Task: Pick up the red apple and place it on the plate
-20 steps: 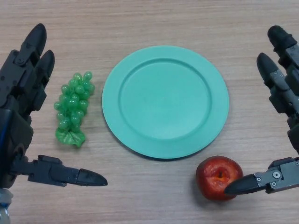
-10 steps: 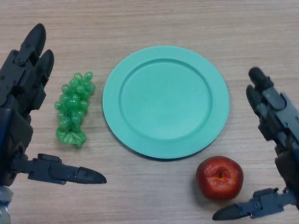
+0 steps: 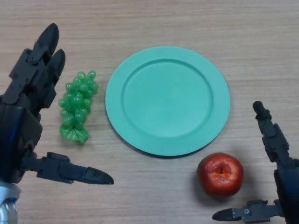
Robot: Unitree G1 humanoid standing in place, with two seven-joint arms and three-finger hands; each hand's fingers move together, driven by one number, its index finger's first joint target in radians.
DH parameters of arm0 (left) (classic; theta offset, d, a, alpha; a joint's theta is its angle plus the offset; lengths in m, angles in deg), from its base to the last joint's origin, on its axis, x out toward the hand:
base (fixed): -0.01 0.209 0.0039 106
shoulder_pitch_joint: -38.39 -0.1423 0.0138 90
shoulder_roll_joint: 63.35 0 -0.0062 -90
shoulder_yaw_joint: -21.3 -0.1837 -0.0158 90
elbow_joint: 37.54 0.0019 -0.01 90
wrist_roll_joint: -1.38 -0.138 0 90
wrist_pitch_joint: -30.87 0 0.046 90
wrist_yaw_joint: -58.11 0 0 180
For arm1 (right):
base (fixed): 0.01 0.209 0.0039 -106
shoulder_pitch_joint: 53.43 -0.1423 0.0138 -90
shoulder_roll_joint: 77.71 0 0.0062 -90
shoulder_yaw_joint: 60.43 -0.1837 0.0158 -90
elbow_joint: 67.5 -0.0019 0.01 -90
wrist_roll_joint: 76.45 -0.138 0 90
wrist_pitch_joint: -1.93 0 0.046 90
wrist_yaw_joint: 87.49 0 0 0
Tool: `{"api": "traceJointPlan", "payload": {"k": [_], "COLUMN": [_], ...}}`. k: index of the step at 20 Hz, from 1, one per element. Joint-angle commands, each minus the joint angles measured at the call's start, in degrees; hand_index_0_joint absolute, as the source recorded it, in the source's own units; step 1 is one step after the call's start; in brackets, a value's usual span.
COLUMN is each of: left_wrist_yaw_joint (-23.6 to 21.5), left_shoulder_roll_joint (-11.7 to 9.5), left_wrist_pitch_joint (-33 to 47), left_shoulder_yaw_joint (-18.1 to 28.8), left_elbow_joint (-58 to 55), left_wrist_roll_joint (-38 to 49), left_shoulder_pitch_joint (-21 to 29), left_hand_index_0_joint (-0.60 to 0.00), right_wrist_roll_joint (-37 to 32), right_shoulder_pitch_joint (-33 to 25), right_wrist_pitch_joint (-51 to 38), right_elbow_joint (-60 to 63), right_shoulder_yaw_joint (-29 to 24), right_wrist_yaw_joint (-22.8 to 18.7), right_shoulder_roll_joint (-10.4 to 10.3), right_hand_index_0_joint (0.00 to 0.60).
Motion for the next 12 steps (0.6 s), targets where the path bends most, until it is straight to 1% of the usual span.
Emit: {"api": "traceJointPlan", "payload": {"k": [1,3,4,5,6,7,8,10,12], "left_wrist_yaw_joint": [-0.2,-0.2,-0.1,0.0,0.1,0.3,0.5,0.0,0.2], "left_shoulder_roll_joint": [-1.2,-1.1,-1.1,-1.1,-1.2,-1.2,-1.1,-1.2,-1.3], "left_wrist_pitch_joint": [7.2,7.3,7.3,7.2,7.1,7.1,7.6,8.6,8.5], "left_shoulder_yaw_joint": [2.2,1.5,1.5,1.6,1.7,2.2,3.1,3.8,4.3], "left_elbow_joint": [-3.5,-3.3,-3.3,-3.3,-3.2,-3.2,-2.7,-1.6,-1.5], "left_wrist_roll_joint": [-0.4,-0.6,-0.5,-0.4,-0.1,0.6,1.6,1.1,1.1], "left_shoulder_pitch_joint": [1.5,1.4,1.4,1.4,1.4,1.3,1.1,0.9,1.0], "left_hand_index_0_joint": [0.000,0.000,0.000,0.000,0.000,0.000,0.000,0.000,0.000], "right_wrist_roll_joint": [-0.2,1.0,1.0,0.7,0.0,-1.2,-2.2,-6.0,-8.1], "right_shoulder_pitch_joint": [-1.0,-1.7,-1.8,-1.7,-1.6,-1.4,-1.1,-0.9,-0.5], "right_wrist_pitch_joint": [-6.8,-5.2,-5.0,-4.6,-4.0,-2.7,0.1,1.8,3.8], "right_elbow_joint": [-0.4,2.3,2.4,2.6,2.6,2.1,0.3,-1.6,-4.2], "right_shoulder_yaw_joint": [1.0,1.9,2.0,2.2,2.4,2.9,3.1,3.4,3.4], "right_wrist_yaw_joint": [-2.2,-2.7,-2.6,-2.3,-1.6,-0.4,0.7,2.9,4.1], "right_shoulder_roll_joint": [0.3,0.3,0.3,0.4,0.4,0.5,0.6,0.6,0.6], "right_hand_index_0_joint": [0.000,0.000,0.101,0.251,0.351,0.500,0.597,0.600,0.600]}}
